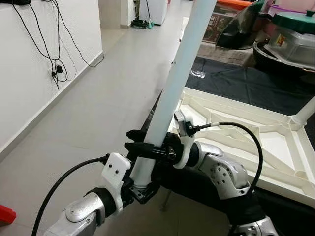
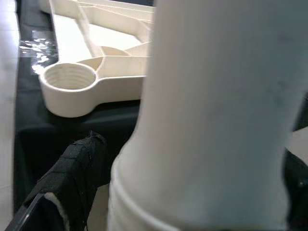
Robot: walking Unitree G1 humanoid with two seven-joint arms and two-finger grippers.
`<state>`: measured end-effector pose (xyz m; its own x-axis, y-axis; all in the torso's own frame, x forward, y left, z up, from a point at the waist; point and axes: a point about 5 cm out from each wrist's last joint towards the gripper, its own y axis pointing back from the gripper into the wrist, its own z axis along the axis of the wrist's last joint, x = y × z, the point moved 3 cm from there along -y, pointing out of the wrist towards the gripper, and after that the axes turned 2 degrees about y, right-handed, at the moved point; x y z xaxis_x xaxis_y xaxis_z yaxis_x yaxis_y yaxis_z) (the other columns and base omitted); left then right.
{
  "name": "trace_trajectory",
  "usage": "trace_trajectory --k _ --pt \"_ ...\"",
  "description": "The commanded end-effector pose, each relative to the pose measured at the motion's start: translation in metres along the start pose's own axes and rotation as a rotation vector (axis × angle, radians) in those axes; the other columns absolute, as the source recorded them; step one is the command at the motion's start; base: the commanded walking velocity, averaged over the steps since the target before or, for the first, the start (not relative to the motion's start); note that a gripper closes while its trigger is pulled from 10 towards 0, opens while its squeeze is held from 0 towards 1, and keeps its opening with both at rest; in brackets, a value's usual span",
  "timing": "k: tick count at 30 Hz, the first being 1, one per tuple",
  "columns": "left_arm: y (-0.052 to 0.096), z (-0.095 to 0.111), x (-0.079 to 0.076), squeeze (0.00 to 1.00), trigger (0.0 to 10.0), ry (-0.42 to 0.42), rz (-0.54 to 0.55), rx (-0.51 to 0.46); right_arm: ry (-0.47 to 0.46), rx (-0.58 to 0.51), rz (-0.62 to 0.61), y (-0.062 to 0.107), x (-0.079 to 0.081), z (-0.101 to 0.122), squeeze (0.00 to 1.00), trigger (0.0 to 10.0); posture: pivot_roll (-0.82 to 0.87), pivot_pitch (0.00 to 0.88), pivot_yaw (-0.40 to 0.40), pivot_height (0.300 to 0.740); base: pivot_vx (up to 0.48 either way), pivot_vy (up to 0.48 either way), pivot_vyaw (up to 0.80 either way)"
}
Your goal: Building children table
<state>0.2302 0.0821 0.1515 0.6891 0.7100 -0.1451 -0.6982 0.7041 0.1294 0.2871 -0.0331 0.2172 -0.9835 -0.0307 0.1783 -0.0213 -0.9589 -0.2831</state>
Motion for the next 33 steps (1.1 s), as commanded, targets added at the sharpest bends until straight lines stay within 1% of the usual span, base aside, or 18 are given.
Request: trace_trajectory --k 1,7,8,20,21,22,23,26,27,30,31,32,33 --pt "-0.002 -0.001 -0.014 0.0 10.0 0.026 -0.086 0.004 0.008 0.002 0.03 -0.006 0.006 -0.003 0.0 0.0 0.19 0.046 -0.111 0.74 0.0 0.0 0.0" --pt "0.0 -0.003 -0.016 0.0 10.0 0.024 -0.103 0.008 0.008 0.003 0.025 -0.008 0.005 -0.005 0.0 0.0 0.19 0.039 -0.111 0.74 0.0 0.0 0.0" --pt "0.0 -0.003 -0.015 0.0 0.0 0.024 -0.101 0.006 0.008 0.004 0.026 -0.008 0.005 -0.006 0.0 0.0 0.19 0.035 -0.11 0.74 0.0 0.0 0.0" --pt "0.0 -0.004 -0.012 0.0 0.0 0.013 -0.092 -0.001 0.005 0.003 0.037 -0.008 0.008 -0.007 0.0 0.0 0.19 0.037 -0.109 0.74 0.0 0.0 0.0" --pt "0.0 -0.005 -0.01 0.0 0.0 0.007 -0.076 -0.001 0.01 0.0 0.032 -0.008 0.008 -0.007 0.0 0.0 0.19 0.038 -0.111 0.74 0.0 0.0 0.0" --pt "0.0 -0.005 -0.005 0.0 0.6 -0.008 -0.041 0.003 0.018 0.005 0.02 -0.008 0.006 -0.007 0.0 0.0 0.19 0.039 -0.112 0.74 0.0 0.0 0.0" --pt "-0.001 -0.006 -0.002 0.0 0.6 -0.018 -0.017 0.005 0.024 0.009 0.012 -0.008 0.005 -0.007 0.0 0.0 0.19 0.039 -0.112 0.74 0.0 0.0 0.0" --pt "-0.001 -0.006 0.0 0.0 0.6 -0.024 -0.002 0.006 0.027 0.012 0.006 -0.008 0.005 -0.007 0.0 0.0 0.19 0.039 -0.112 0.74 0.0 0.0 0.0" --pt "-0.002 -0.005 0.008 0.0 10.0 -0.046 0.045 0.0 0.037 0.026 -0.029 -0.008 0.0 -0.008 0.0 10.0 0.19 0.038 -0.112 0.74 0.0 0.0 0.0" --pt "-0.002 -0.005 0.008 0.0 10.0 -0.046 0.045 0.0 0.037 0.026 -0.029 -0.008 0.0 -0.008 0.0 10.0 0.19 0.038 -0.112 0.74 0.0 0.0 0.0" --pt "-0.002 -0.002 0.018 0.0 10.0 -0.071 0.108 -0.01 0.047 0.032 -0.073 -0.008 -0.006 -0.007 0.0 10.0 0.19 0.039 -0.115 0.74 0.0 0.0 0.0" --pt "-0.002 0.0 0.028 0.0 10.0 -0.093 0.173 -0.02 0.063 0.004 -0.157 -0.008 -0.017 -0.002 1.0 10.0 0.19 0.039 -0.115 0.74 0.0 0.0 0.0" --pt "-0.002 0.0 0.028 0.0 10.0 -0.093 0.173 -0.02 0.063 0.004 -0.157 -0.008 -0.017 -0.002 1.0 10.0 0.19 0.039 -0.115 0.74 0.0 0.0 0.0"
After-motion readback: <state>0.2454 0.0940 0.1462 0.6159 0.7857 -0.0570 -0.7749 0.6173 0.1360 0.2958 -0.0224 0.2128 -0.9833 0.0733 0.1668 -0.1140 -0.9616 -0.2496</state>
